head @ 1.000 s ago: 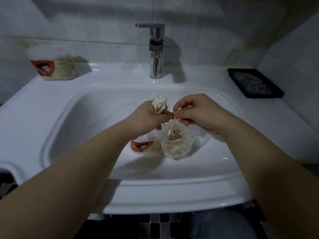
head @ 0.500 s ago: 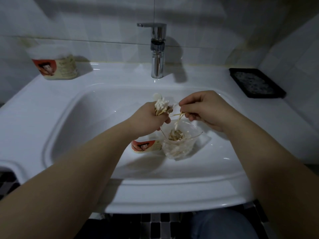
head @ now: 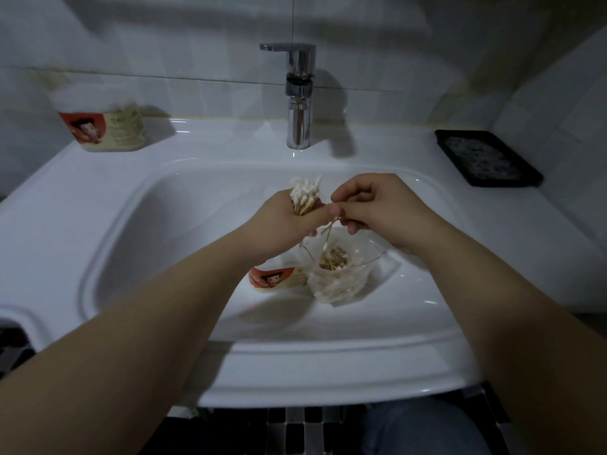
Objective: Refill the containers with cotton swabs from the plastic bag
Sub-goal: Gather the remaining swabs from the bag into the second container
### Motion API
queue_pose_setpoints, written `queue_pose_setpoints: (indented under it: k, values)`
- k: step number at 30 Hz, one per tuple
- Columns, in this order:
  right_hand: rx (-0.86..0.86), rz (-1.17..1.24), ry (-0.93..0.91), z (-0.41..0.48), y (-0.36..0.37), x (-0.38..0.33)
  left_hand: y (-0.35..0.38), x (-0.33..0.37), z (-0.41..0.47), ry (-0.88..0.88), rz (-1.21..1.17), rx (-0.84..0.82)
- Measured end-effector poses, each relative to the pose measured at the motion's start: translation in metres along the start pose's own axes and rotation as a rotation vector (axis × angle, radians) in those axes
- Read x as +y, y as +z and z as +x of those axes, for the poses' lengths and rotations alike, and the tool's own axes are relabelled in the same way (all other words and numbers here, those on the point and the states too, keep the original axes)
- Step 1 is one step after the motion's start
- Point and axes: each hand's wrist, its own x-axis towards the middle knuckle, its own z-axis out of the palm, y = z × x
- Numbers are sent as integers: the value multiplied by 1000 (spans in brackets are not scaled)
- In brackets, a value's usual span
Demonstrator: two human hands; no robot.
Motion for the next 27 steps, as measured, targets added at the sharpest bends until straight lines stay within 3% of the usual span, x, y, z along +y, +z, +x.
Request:
queue_pose_setpoints:
  k: [8, 14, 19, 27]
  values:
    - [33, 142, 55, 5, -3, -1, 6, 1, -1, -24, -132, -123]
    - [105, 208, 107, 9, -4, 1, 4, 2, -1, -13, -152, -127]
    - [180, 128, 111, 8, -9, 2, 4, -2, -1, -52, -116, -140]
    - [127, 313, 112, 5, -2, -1, 9, 0, 0, -114, -243, -92]
